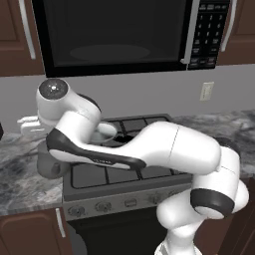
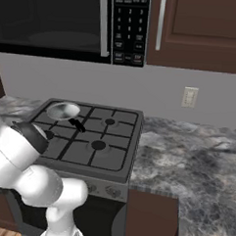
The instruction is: Pick the kettle from the counter and place it on a stove burner. Then turn the burner on.
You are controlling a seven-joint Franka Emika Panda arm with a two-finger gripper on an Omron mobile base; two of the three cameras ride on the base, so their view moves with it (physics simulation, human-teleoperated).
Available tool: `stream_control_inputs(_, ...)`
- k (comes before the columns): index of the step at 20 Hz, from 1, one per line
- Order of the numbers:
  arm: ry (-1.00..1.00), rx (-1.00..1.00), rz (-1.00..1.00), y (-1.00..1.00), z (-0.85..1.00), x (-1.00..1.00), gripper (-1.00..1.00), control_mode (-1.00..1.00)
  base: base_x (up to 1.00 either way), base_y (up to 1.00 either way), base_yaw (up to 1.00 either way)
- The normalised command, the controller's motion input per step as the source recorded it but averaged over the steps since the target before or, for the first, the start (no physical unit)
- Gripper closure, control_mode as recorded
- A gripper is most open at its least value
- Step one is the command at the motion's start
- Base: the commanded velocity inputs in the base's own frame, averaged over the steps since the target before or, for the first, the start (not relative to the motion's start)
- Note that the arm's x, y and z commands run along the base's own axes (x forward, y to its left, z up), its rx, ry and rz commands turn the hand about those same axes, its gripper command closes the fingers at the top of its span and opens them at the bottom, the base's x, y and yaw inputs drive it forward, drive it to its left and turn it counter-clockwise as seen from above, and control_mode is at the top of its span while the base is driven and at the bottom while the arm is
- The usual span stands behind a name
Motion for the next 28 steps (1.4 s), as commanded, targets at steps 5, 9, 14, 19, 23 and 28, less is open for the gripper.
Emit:
stream_control_inputs(5, 0.02, 0.01, -0.12, -0.55, 0.03, -0.03, 1.0, -1.0, 0.0, 0.0, 0.0)
stream_control_inputs(9, -0.01, 0.0, -0.11, -0.5, -0.02, -0.01, 1.0, -1.0, 0.0, 0.0, 0.0)
stream_control_inputs(14, -0.05, 0.0, -0.12, -0.55, 0.0, -0.02, 1.0, -1.0, 0.0, 0.0, 0.0)
stream_control_inputs(19, -0.01, 0.0, -0.12, -0.52, 0.0, -0.19, 1.0, -1.0, 0.0, 0.0, 0.0)
stream_control_inputs(23, 0.0, 0.0, -0.11, -0.49, 0.0, -0.28, 1.0, -1.0, 0.0, 0.0, 0.0)
stream_control_inputs(28, -0.03, 0.0, -0.09, -0.36, 0.0, -0.14, 1.0, -1.0, 0.0, 0.0, 0.0)
